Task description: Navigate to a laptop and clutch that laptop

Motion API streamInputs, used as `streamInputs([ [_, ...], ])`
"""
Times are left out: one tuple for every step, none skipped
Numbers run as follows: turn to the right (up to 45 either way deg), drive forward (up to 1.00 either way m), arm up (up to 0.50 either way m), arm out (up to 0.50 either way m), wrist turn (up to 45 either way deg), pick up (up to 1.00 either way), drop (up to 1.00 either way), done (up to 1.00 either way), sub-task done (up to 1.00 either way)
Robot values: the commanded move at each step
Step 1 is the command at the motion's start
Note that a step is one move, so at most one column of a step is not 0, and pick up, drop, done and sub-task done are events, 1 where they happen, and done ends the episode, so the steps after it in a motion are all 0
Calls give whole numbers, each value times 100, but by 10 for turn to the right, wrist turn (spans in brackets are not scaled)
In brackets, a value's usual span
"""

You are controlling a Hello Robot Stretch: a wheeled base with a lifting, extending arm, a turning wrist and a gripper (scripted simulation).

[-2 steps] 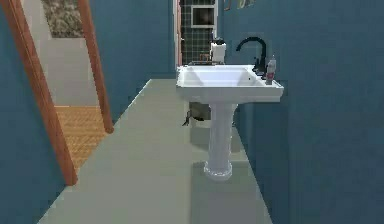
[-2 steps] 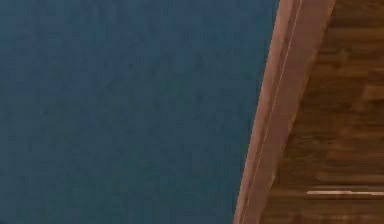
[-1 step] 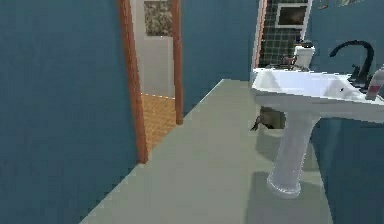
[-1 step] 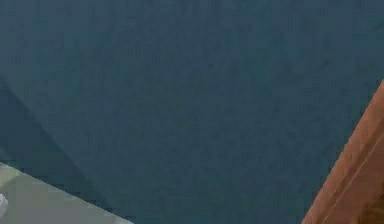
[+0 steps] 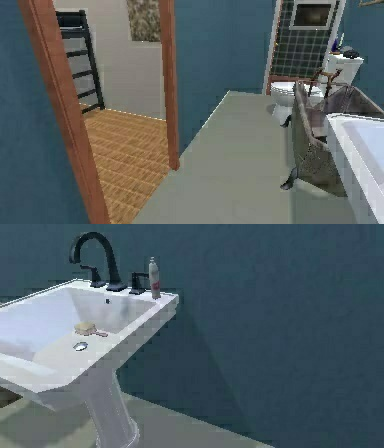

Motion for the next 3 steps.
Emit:
streamInputs([
  [0, 20, 0, 0, 0, 0, 0, 0, 0],
  [150, 0, 0, 0, 0, 0, 0, 0, 0],
  [0, 100, 0, 0, 0, 0, 0, 0, 0],
])
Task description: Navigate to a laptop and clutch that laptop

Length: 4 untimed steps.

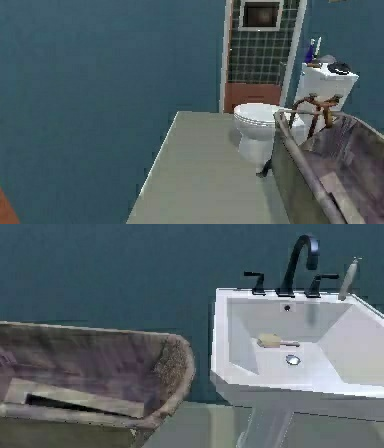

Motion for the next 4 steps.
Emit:
streamInputs([
  [0, 100, 0, 0, 0, 0, 0, 0, 0],
  [30, 0, 0, 0, 0, 0, 0, 0, 0],
  [0, 65, 0, 0, 0, 0, 0, 0, 0],
  [30, 0, 0, 0, 0, 0, 0, 0, 0],
])
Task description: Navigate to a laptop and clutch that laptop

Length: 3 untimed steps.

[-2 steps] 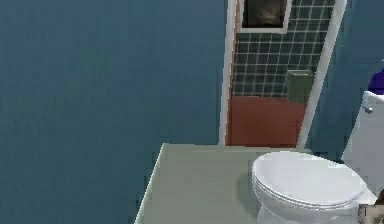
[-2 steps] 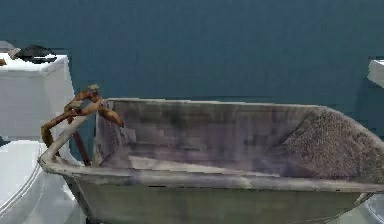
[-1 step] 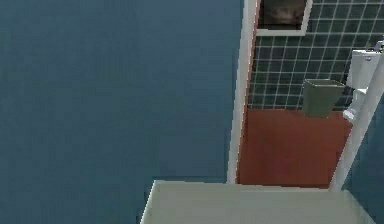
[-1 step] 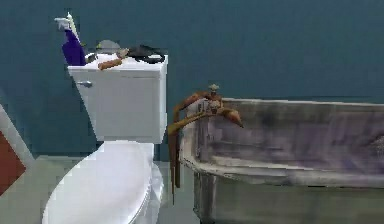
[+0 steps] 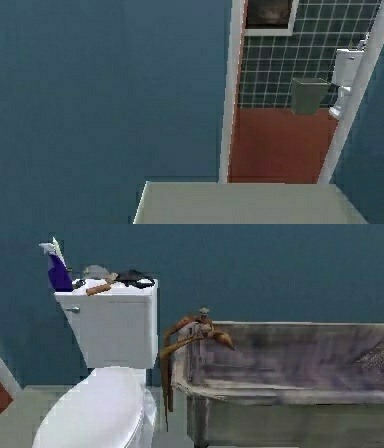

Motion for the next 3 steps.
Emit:
streamInputs([
  [0, 15, 0, 0, 0, 0, 0, 0, 0],
  [0, 50, 0, 0, 0, 0, 0, 0, 0],
  [-450, 0, 0, 0, 0, 0, 0, 0, 0],
])
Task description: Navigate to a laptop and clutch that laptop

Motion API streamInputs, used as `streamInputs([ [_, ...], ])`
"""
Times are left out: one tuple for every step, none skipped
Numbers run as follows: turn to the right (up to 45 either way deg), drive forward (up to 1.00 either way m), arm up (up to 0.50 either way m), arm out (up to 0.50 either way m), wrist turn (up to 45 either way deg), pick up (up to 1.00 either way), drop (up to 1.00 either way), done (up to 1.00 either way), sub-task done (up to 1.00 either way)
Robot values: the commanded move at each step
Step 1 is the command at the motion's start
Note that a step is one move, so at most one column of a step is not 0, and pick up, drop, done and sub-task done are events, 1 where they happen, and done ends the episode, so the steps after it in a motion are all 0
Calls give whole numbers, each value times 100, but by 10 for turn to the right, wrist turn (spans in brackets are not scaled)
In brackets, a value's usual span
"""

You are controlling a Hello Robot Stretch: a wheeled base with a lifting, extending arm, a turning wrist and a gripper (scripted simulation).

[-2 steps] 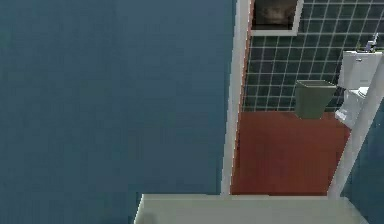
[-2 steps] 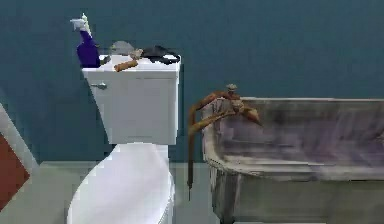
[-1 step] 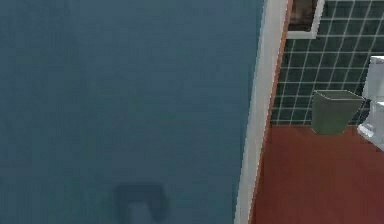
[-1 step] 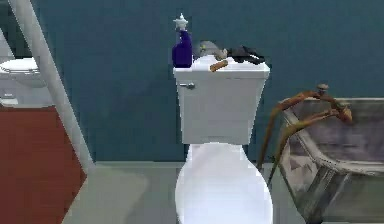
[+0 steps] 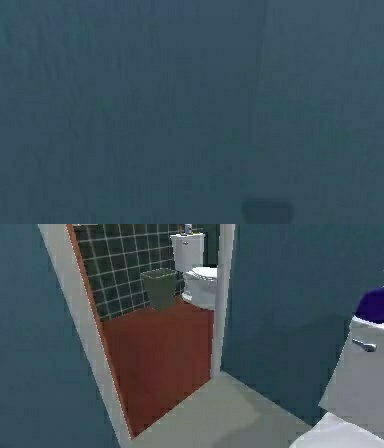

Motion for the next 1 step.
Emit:
streamInputs([
  [-420, 0, 0, 0, 0, 0, 0, 0, 0],
])
